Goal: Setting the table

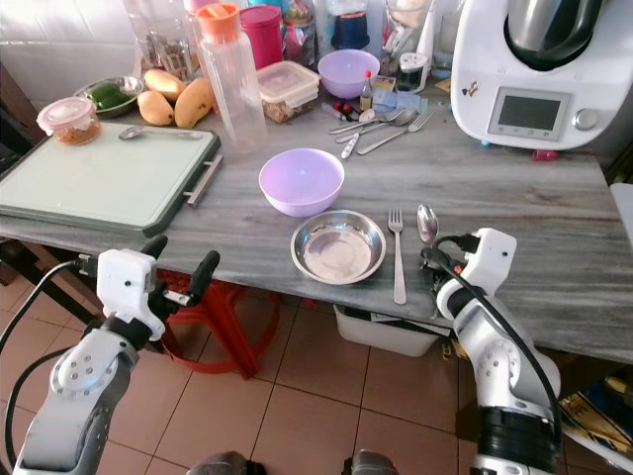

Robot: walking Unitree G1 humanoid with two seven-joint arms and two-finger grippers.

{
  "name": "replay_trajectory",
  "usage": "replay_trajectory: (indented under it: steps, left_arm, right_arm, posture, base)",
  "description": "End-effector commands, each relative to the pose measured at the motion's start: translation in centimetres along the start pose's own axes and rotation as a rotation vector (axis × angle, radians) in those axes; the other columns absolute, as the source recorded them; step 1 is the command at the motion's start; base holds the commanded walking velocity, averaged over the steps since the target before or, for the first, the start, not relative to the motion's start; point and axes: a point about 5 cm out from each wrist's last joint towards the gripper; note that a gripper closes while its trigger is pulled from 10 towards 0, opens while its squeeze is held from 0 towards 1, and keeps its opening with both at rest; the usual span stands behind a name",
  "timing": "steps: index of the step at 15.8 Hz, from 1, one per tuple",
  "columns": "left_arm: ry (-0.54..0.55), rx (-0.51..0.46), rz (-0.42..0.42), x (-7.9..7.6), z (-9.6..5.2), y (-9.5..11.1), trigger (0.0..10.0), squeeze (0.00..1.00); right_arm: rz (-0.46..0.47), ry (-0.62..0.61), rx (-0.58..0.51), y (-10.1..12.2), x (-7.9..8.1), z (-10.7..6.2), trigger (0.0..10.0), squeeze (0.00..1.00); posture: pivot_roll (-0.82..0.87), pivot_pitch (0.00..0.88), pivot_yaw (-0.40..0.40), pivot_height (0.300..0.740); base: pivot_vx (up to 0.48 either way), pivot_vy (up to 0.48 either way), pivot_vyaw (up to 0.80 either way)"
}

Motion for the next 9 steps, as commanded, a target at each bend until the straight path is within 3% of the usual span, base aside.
replay_trajectory:
  steps: [1, 2, 7, 8, 9]
  left_arm:
    - [0.010, 0.004, 0.005, 0.15, 0.12, 0.07, 10.0, 0.00]
    - [0.010, 0.005, 0.004, 0.12, 0.15, 0.04, 10.0, 0.00]
    - [0.009, 0.004, 0.002, 0.09, 0.34, 0.05, 10.0, 0.00]
    - [0.009, 0.003, 0.002, 0.06, 0.37, 0.06, 10.0, 0.00]
    - [0.009, 0.001, 0.001, 0.01, 0.42, 0.07, 10.0, 0.00]
  right_arm:
    - [0.002, -0.019, 0.094, -1.88, -0.37, -0.32, 10.0, 0.64]
    - [0.000, -0.020, 0.098, -1.97, -0.43, -0.44, 10.0, 0.74]
    - [-0.002, -0.052, 0.103, -2.05, -0.79, -0.71, 10.0, 0.73]
    - [-0.011, -0.053, 0.096, -1.87, -0.80, -0.72, 10.0, 1.00]
    - [-0.024, -0.059, 0.083, -1.50, -0.85, -0.73, 10.0, 1.00]
  posture:
    - [0.03, 0.026, 0.074, 0.740]
    - [0.03, 0.027, 0.075, 0.740]
    - [0.03, 0.026, 0.078, 0.740]
    - [0.02, 0.024, 0.078, 0.740]
    - [0.02, 0.023, 0.077, 0.740]
  base:
    - [0.000, 0.000, 0.00]
    - [0.000, 0.000, 0.00]
    - [0.000, 0.000, 0.00]
    - [0.000, 0.000, 0.00]
    - [0.000, 0.000, 0.00]
Point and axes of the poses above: a point about 5 cm out from each wrist's last joint towards the gripper, its own z axis pointing out of the wrist towards the gripper, its own y axis along the axis of the wrist's last joint, x = y × z, and after that the axes turned 15 degrees about -z, right-handed
